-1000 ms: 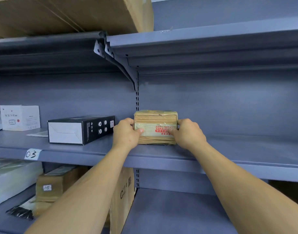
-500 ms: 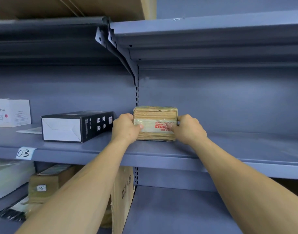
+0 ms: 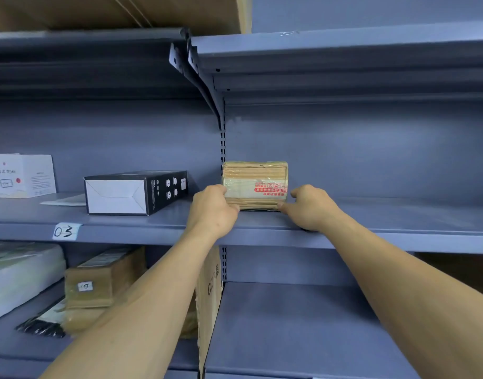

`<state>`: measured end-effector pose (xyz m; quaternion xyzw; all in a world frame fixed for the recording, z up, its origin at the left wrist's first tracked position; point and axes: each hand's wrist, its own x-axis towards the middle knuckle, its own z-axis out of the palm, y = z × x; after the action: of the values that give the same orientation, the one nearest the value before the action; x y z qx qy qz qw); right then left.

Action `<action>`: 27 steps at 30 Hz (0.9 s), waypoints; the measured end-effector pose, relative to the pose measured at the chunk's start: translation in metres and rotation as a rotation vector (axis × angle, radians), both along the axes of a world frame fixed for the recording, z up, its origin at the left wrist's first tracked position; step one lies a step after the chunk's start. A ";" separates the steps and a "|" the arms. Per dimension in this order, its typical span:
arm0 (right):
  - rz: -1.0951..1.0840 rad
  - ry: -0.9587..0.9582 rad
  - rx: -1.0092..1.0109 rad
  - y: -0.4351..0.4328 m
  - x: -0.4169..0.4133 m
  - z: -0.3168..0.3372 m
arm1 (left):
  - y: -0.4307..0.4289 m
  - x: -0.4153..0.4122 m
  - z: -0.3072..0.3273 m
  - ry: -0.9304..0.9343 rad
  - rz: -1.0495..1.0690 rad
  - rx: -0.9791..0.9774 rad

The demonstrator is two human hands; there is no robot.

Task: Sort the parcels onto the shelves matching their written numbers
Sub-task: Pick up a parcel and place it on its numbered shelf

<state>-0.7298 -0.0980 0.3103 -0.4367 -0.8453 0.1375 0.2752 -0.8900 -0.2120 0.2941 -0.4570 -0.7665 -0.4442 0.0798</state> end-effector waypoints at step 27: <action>-0.293 -0.156 0.110 -0.110 0.221 -0.139 | -0.035 0.219 -0.138 0.147 -0.455 -0.212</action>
<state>-0.5089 -0.2083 0.1711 -0.5488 -0.7977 0.0154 0.2494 -0.6712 -0.2474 0.1561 -0.6545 -0.6783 -0.3335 -0.0149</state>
